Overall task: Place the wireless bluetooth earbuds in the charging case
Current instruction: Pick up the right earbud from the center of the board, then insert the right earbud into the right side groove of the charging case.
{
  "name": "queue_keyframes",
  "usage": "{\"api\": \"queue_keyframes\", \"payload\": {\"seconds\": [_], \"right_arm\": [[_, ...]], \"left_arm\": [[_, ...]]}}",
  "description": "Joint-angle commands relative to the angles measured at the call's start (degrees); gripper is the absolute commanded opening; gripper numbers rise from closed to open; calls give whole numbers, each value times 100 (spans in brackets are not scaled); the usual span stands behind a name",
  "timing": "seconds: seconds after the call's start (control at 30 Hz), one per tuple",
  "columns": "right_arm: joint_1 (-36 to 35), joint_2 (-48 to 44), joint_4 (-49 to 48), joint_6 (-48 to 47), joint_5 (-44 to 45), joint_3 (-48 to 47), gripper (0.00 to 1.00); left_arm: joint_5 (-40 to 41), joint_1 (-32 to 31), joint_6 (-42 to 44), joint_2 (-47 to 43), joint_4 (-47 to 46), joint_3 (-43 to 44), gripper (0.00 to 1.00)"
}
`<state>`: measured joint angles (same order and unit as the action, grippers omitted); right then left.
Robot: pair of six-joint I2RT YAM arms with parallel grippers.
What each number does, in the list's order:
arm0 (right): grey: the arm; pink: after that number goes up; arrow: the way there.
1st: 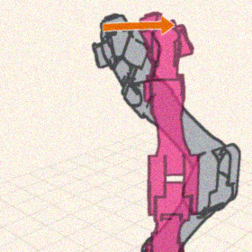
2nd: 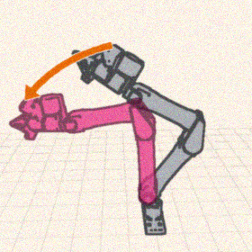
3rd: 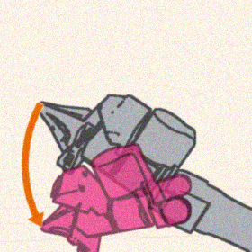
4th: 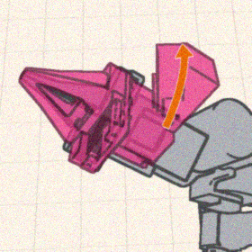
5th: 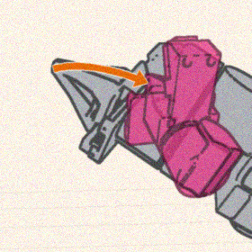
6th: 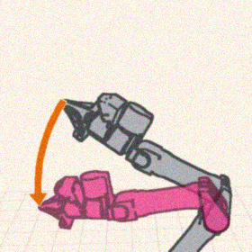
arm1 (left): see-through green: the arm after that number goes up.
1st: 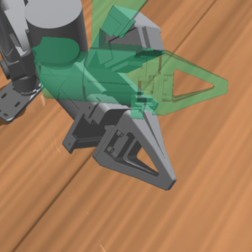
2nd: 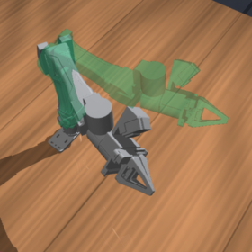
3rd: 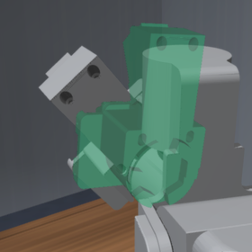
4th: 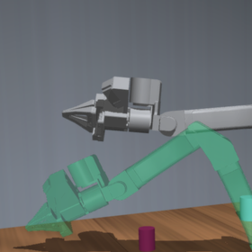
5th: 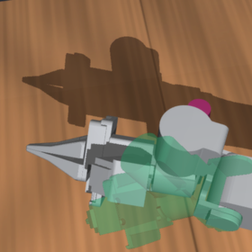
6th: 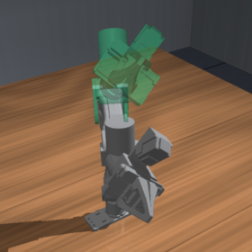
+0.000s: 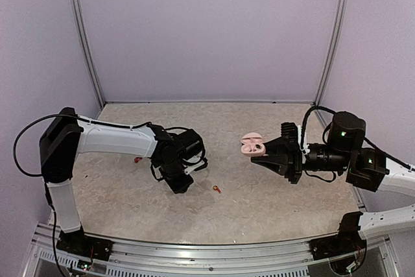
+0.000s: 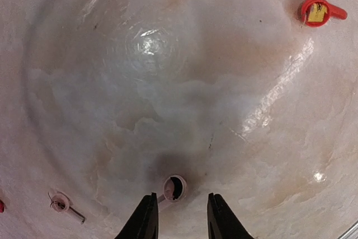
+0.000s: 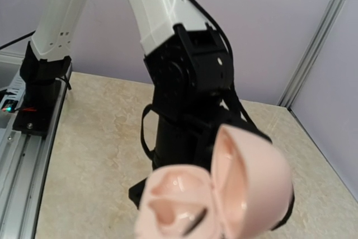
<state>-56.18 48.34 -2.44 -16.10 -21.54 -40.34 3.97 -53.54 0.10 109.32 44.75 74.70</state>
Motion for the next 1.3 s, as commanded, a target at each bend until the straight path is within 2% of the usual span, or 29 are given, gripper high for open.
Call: {"api": "queue_keyframes", "payload": {"seconds": [0.0, 0.43, 0.67, 1.03, 1.27], "right_arm": [[-59, -64, 60, 78, 97, -53, 0], [-59, -95, 76, 50, 177, -9, 0], [-59, -92, 14, 108, 233, 31, 0], [-51, -17, -967, 660, 471, 343, 0], [-51, 97, -1771, 887, 936, 549, 0]], "left_arm": [[241, -38, 207, 237, 257, 296, 31], [252, -25, 297, 629, 226, 356, 17], [114, 57, 343, 347, -28, 227, 11], [-1198, 307, 199, -1773, -1719, -504, 7], [-1866, 268, -431, -3328, -3458, -1056, 9]]}}
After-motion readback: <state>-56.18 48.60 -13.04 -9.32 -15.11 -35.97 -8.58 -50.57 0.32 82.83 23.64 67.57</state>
